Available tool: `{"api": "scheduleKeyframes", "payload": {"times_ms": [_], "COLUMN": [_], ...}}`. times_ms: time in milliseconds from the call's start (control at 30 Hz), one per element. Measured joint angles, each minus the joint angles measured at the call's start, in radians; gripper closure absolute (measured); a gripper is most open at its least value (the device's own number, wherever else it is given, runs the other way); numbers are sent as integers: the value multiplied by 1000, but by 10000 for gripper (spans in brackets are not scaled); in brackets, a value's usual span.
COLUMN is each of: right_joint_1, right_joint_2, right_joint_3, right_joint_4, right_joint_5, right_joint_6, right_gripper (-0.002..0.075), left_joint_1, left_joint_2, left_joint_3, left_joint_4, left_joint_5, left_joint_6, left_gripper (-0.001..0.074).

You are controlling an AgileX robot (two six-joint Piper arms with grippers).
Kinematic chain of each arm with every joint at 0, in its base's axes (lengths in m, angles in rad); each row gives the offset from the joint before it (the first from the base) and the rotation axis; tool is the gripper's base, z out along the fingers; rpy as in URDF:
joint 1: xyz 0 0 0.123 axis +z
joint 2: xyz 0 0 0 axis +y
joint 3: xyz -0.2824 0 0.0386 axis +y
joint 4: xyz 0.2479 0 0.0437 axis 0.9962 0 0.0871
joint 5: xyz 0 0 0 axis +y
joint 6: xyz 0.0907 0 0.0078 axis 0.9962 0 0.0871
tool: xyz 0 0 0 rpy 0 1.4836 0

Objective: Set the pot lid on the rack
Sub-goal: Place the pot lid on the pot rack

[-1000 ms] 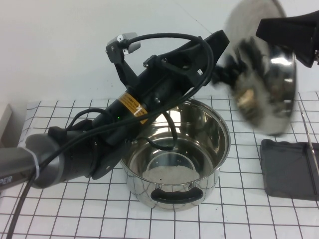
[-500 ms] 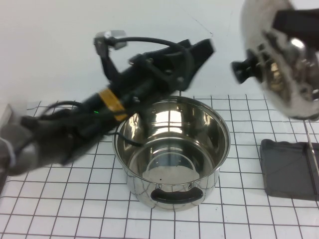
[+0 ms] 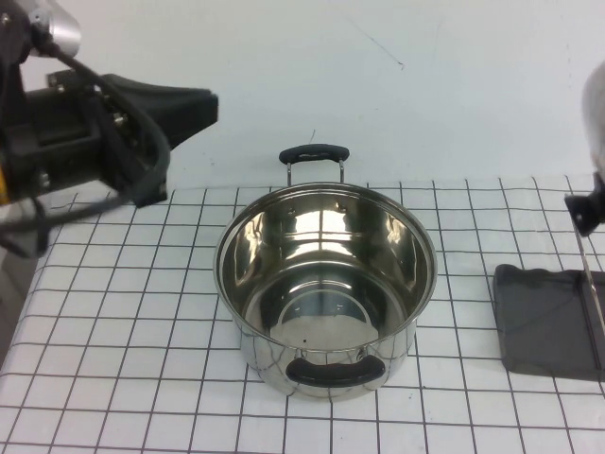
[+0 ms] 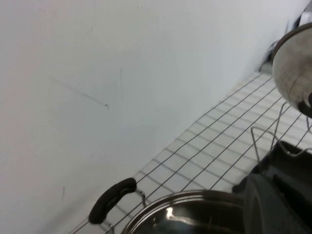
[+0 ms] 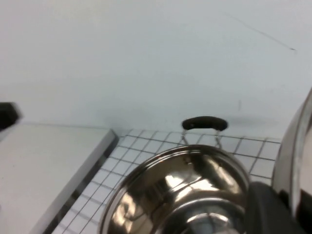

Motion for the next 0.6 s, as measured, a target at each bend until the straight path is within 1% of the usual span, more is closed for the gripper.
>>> {"api": "scheduleKeyframes", "payload": {"times_ms": [100, 200, 300, 400, 600], "right_joint_1": [-1, -4, -5, -5, -5], "right_joint_2": [11, 26, 54, 87, 157], "right_joint_3": [75, 117, 136, 140, 140], "right_joint_4": [114, 222, 278, 295, 302], "right_joint_5": [-54, -80, -101, -116, -118], "right_joint_6": [-117, -230, -298, -331, -354], "right_gripper": [706, 706, 706, 706, 706], "left_joint_1": [-12, -13, -13, -13, -13], "left_joint_2": [-102, -168, -218, -254, -295], "left_joint_3": [0, 0, 20, 48, 93], "left_joint_4": [158, 219, 229, 229, 229], "left_joint_5": [55, 56, 56, 56, 44], "left_joint_6": [-107, -169, -190, -195, -196], "left_gripper": [734, 735, 735, 735, 736]}}
